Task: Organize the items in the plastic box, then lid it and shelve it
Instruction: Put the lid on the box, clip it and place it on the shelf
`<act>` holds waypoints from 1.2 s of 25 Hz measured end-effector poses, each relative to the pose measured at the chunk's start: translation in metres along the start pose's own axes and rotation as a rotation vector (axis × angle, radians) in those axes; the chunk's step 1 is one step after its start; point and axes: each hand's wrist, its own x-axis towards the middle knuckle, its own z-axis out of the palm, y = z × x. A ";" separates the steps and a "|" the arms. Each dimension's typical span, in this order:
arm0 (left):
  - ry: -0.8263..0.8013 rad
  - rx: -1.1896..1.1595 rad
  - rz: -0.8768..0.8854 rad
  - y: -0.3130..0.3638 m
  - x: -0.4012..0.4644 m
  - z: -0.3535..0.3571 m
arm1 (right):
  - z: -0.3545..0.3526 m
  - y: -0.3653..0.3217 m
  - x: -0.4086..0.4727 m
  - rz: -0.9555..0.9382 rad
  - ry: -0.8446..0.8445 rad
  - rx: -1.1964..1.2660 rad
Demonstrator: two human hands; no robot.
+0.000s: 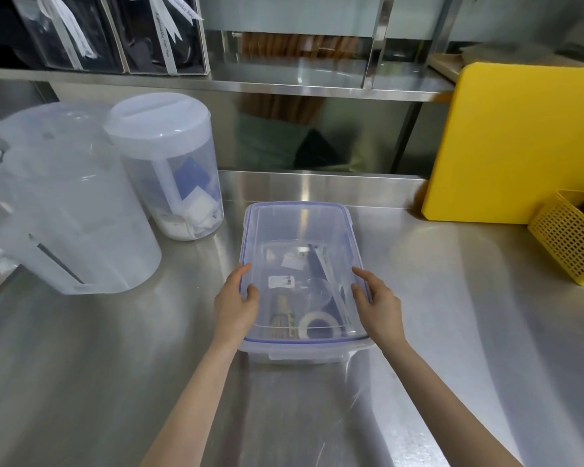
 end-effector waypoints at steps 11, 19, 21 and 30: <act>0.061 0.073 0.055 -0.005 -0.003 0.005 | -0.001 0.008 0.000 0.479 -0.185 0.296; 0.097 0.056 0.056 -0.006 -0.003 0.006 | 0.006 0.010 -0.006 0.254 0.110 0.279; 0.101 0.059 0.063 -0.007 -0.003 0.006 | 0.007 0.010 -0.006 0.227 0.121 0.264; 0.119 0.067 0.077 -0.008 -0.002 0.006 | 0.007 0.014 -0.005 0.134 0.057 0.286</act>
